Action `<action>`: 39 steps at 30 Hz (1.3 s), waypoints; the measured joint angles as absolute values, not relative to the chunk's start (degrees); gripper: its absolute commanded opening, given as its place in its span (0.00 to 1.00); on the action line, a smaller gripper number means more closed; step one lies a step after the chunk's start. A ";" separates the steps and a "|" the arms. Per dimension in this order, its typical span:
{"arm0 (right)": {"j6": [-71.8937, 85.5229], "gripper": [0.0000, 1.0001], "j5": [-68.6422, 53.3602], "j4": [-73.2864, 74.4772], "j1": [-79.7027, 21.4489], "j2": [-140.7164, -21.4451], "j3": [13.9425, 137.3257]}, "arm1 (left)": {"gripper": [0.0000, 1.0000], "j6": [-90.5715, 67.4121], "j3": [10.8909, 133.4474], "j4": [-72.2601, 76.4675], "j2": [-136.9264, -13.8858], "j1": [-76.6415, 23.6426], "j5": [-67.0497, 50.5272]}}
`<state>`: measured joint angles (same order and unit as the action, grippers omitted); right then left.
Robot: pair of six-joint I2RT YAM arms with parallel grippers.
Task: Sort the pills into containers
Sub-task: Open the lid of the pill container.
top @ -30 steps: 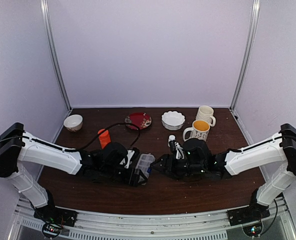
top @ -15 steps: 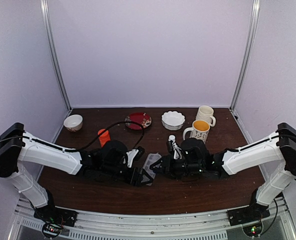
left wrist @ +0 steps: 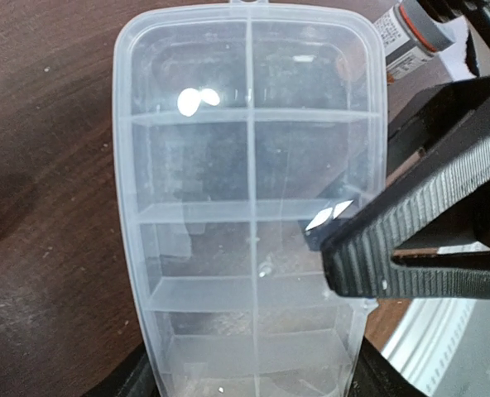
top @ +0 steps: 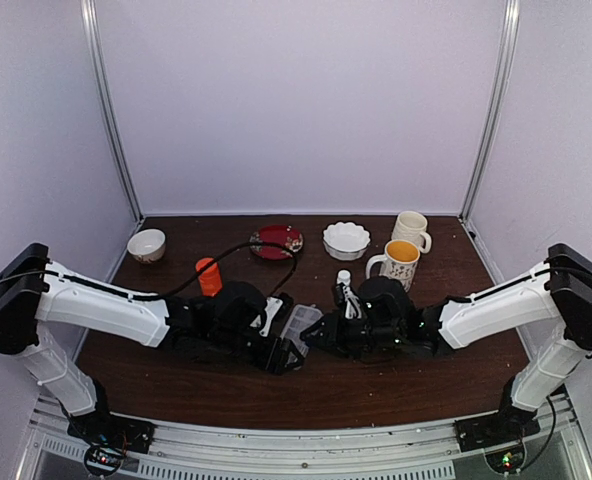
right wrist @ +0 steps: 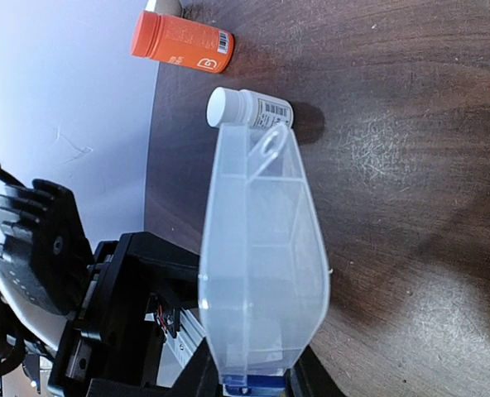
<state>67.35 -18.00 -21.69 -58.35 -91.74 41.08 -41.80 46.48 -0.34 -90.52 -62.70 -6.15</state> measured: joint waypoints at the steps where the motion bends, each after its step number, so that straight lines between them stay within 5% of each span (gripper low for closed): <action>1: 67.46 0.25 -18.02 -21.67 -58.35 -91.85 41.12 | 0.46 -41.36 47.16 -1.65 -90.56 -63.24 -4.49; 16: 67.96 0.26 -17.26 -22.57 -58.35 -92.40 42.04 | 0.45 -38.00 52.95 -13.47 -90.70 -70.72 17.67; 27: 70.06 0.37 -16.56 -22.50 -58.37 -92.60 41.85 | 0.47 -38.11 58.33 -21.87 -94.67 -73.71 31.86; 39: 69.36 0.41 -15.35 -22.83 -58.11 -88.58 36.69 | 0.47 -40.18 52.56 -13.58 -94.06 -70.08 19.57</action>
<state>69.36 -15.35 -22.83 -58.11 -88.58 36.69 -40.18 52.56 -13.58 -94.06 -70.08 19.57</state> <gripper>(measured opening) 0.396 0.662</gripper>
